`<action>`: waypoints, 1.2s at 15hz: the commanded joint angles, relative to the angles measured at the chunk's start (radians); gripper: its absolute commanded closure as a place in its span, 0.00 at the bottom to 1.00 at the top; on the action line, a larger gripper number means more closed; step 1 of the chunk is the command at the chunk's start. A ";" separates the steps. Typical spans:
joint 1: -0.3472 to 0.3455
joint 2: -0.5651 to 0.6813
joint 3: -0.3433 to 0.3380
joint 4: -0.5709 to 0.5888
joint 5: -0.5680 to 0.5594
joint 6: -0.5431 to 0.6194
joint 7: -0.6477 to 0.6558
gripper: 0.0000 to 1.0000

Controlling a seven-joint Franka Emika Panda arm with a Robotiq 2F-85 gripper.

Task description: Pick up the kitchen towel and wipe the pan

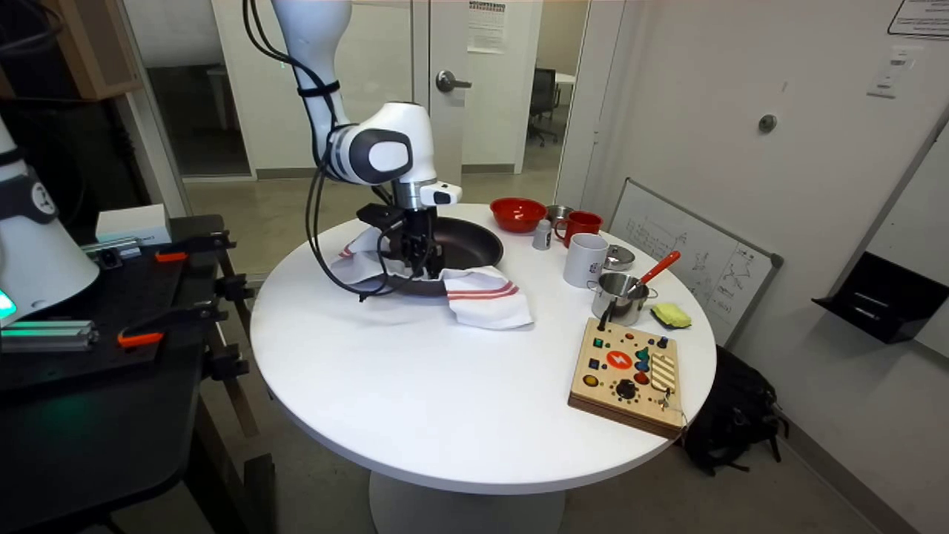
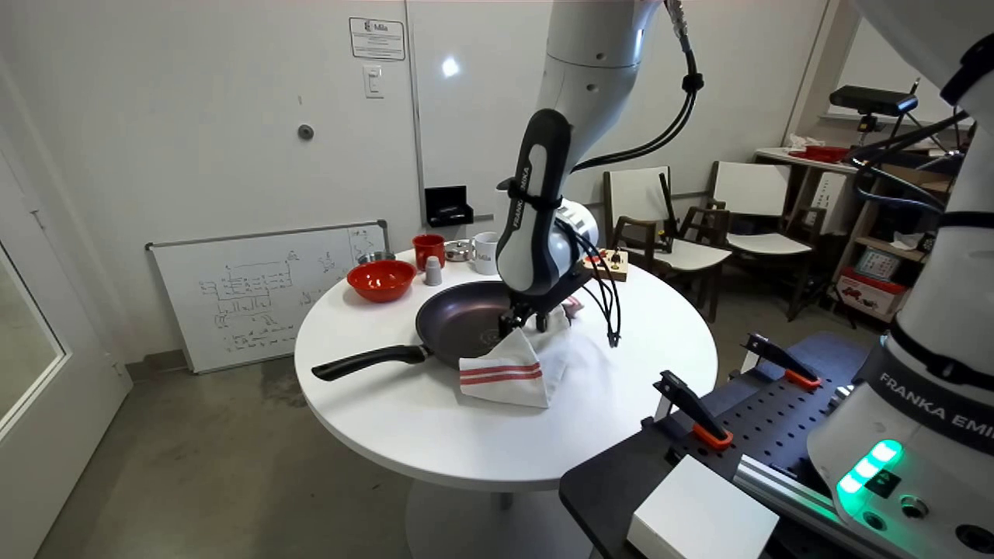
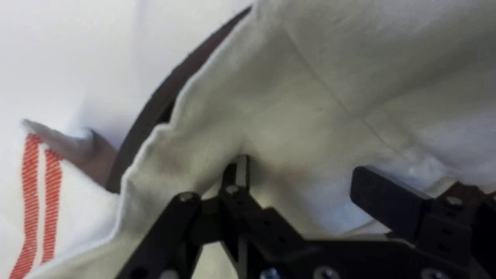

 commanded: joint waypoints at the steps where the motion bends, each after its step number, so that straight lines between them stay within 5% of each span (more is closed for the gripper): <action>1: -0.013 0.031 0.014 0.033 -0.057 -0.048 -0.005 0.01; 3: -0.028 0.041 0.032 0.042 -0.074 -0.063 -0.019 0.00; 4: -0.043 0.045 0.048 0.048 -0.078 -0.072 -0.028 0.27; 6: -0.093 0.049 0.097 0.060 -0.081 -0.094 -0.062 0.26; 15: -0.248 0.062 0.239 0.108 -0.065 -0.179 -0.157 0.94; 18: -0.265 0.053 0.256 0.100 -0.067 -0.148 -0.165 1.00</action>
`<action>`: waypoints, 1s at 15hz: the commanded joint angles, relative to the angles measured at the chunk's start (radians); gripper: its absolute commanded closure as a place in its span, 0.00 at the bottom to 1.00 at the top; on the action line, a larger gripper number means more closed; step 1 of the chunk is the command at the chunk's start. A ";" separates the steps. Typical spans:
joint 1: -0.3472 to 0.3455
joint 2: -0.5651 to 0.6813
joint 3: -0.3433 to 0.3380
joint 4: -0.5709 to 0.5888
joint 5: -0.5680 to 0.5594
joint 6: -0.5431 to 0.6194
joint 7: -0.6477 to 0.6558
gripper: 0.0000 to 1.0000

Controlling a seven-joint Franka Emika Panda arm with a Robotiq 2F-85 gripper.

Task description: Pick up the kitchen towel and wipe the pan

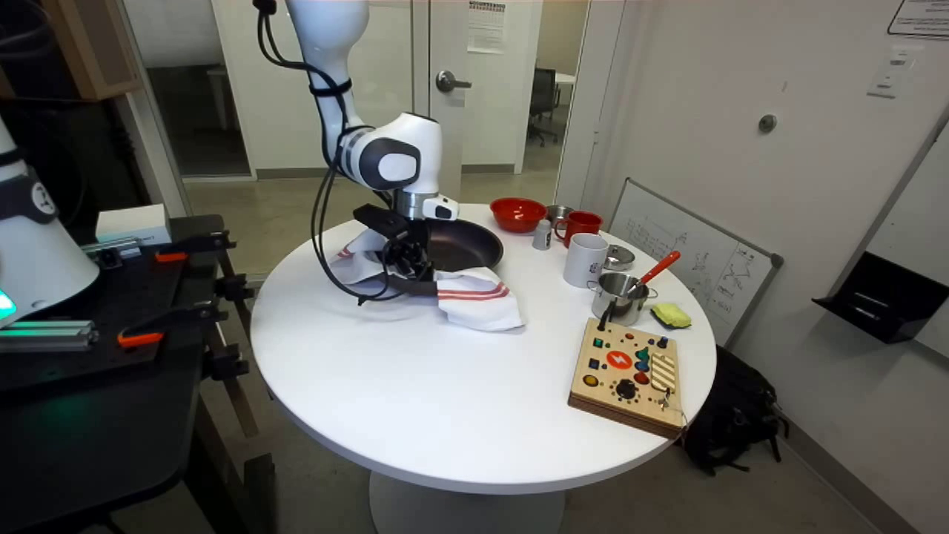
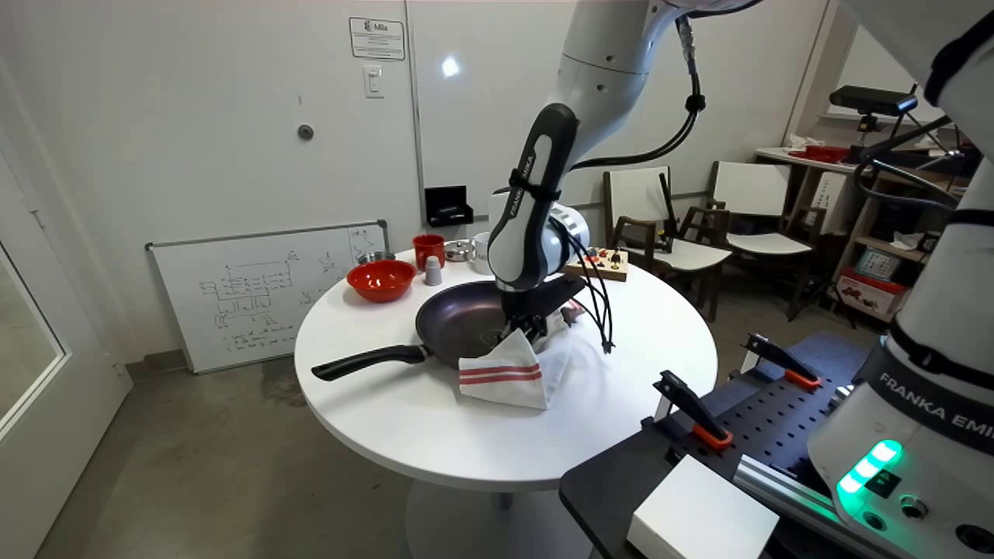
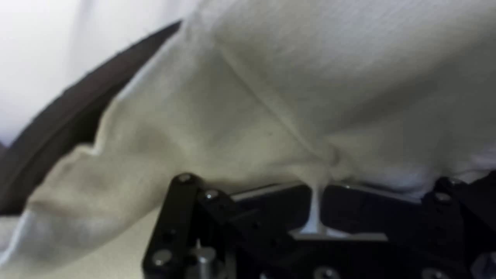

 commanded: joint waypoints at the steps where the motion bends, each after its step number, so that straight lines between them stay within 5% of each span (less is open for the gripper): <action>1: -0.027 0.024 0.020 0.024 -0.011 0.027 -0.015 1.00; 6: -0.011 0.009 -0.002 0.027 -0.018 0.092 -0.004 1.00; 15: 0.000 0.044 -0.053 0.172 -0.013 0.032 0.025 1.00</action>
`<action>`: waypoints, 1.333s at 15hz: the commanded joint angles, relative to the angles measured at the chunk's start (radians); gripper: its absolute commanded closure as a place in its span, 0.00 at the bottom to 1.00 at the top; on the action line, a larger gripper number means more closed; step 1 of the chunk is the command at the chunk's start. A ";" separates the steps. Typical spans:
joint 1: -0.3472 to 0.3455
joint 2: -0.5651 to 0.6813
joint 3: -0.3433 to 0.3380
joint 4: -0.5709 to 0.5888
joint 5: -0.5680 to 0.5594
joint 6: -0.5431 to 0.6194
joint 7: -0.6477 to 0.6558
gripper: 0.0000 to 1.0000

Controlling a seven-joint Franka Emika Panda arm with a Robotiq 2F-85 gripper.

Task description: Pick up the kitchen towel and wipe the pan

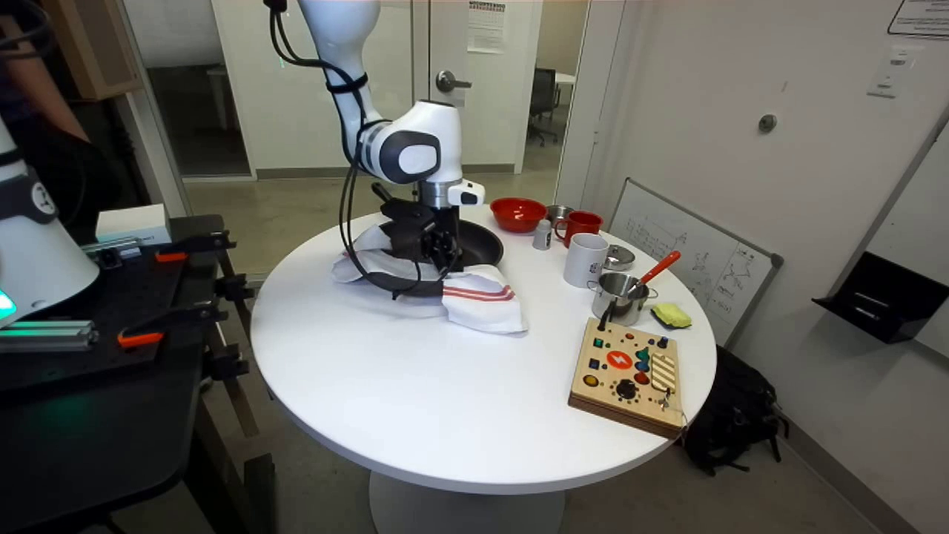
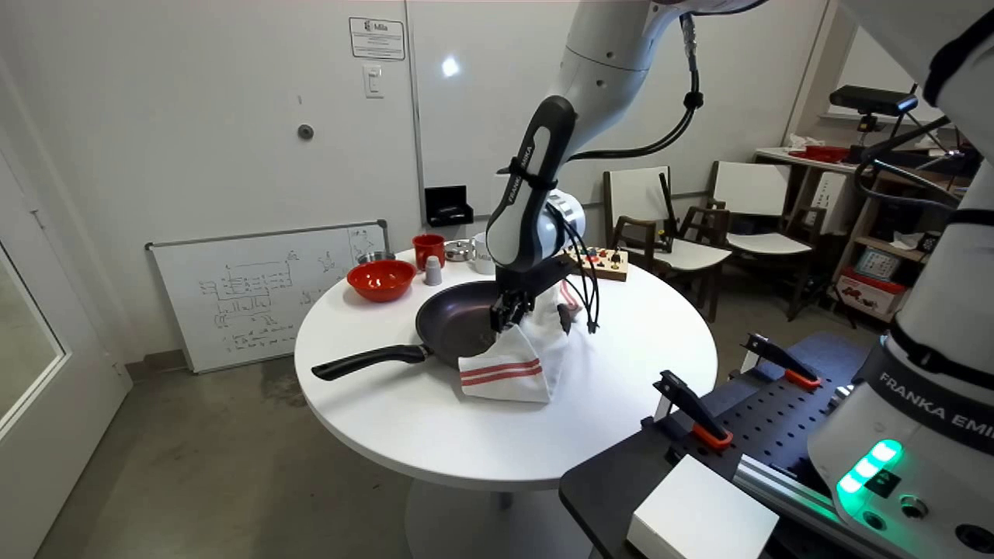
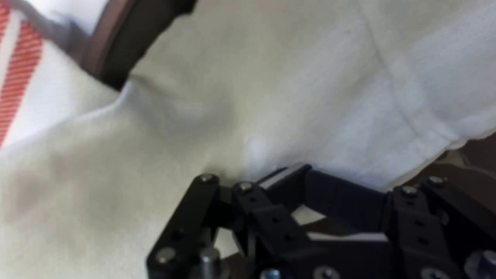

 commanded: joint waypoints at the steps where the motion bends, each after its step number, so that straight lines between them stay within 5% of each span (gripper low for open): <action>1: 0.022 0.051 -0.022 0.119 -0.003 -0.053 0.045 1.00; 5: 0.073 0.101 -0.042 0.247 0.004 -0.135 0.137 0.98; 6: 0.094 0.112 -0.053 0.273 0.001 -0.155 0.169 0.74; 13: 0.297 0.172 -0.217 0.433 -0.051 -0.337 0.484 0.30; 17: 0.347 0.214 -0.261 0.533 -0.080 -0.514 0.650 0.01; 20: 0.346 0.254 -0.266 0.610 -0.091 -0.639 0.793 0.00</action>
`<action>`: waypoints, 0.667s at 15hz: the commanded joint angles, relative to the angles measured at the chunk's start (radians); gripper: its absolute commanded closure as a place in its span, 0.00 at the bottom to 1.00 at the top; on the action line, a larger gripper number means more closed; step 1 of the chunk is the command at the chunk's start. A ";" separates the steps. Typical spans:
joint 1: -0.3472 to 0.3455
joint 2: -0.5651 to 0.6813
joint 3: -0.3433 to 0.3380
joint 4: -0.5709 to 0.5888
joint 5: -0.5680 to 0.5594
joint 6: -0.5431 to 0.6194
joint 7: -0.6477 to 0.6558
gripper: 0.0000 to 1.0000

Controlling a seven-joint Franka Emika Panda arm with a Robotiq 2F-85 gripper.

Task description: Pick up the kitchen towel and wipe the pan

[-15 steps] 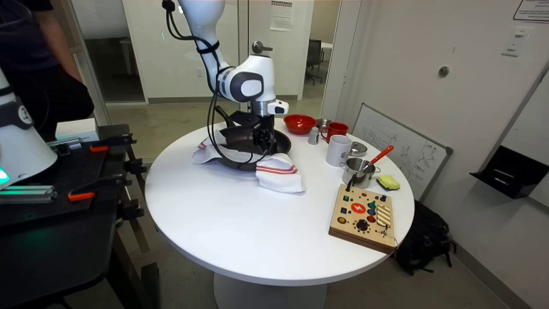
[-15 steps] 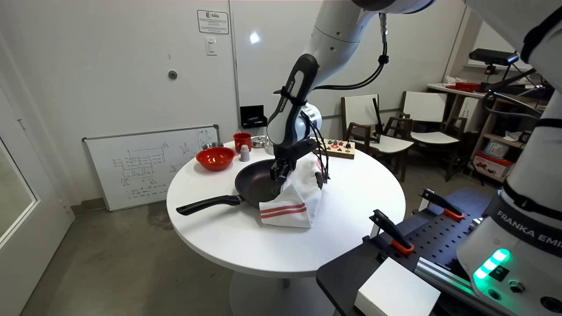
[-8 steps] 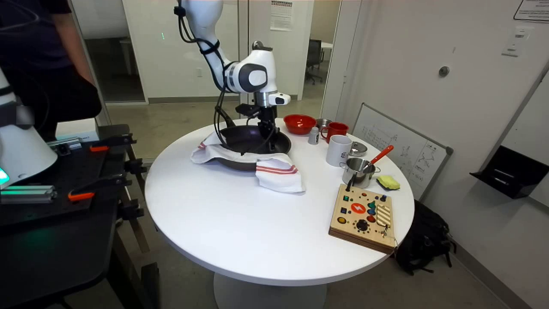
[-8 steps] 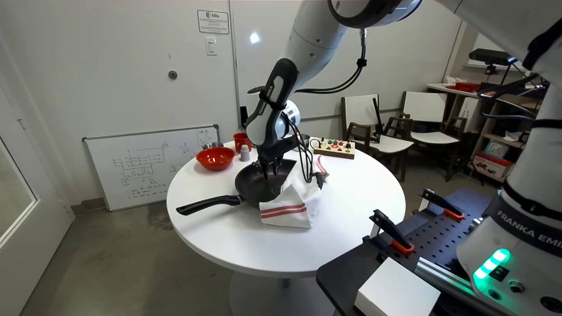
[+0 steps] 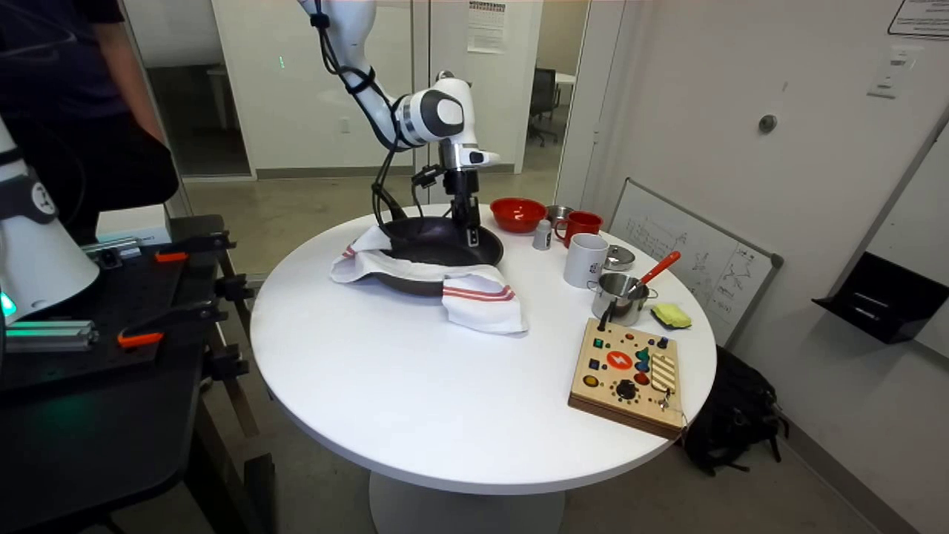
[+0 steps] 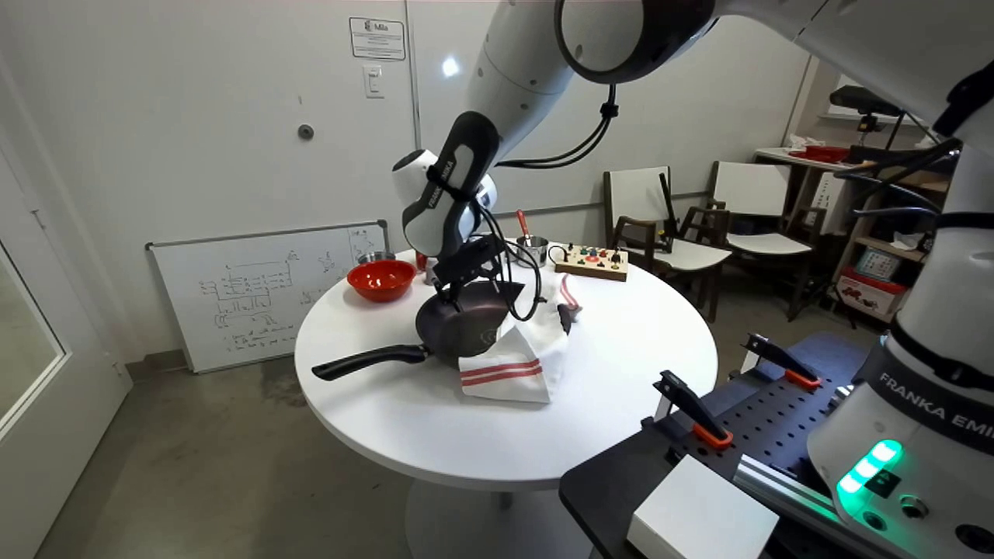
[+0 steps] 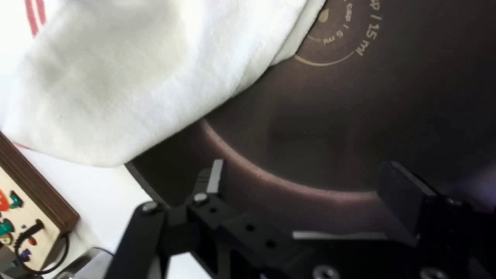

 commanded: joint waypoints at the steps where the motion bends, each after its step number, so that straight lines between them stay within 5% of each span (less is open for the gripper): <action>1: -0.005 0.080 -0.009 0.138 -0.033 -0.149 0.174 0.00; 6: -0.026 0.141 0.001 0.240 -0.047 -0.264 0.389 0.00; 10: -0.038 0.177 -0.007 0.298 -0.068 -0.248 0.585 0.00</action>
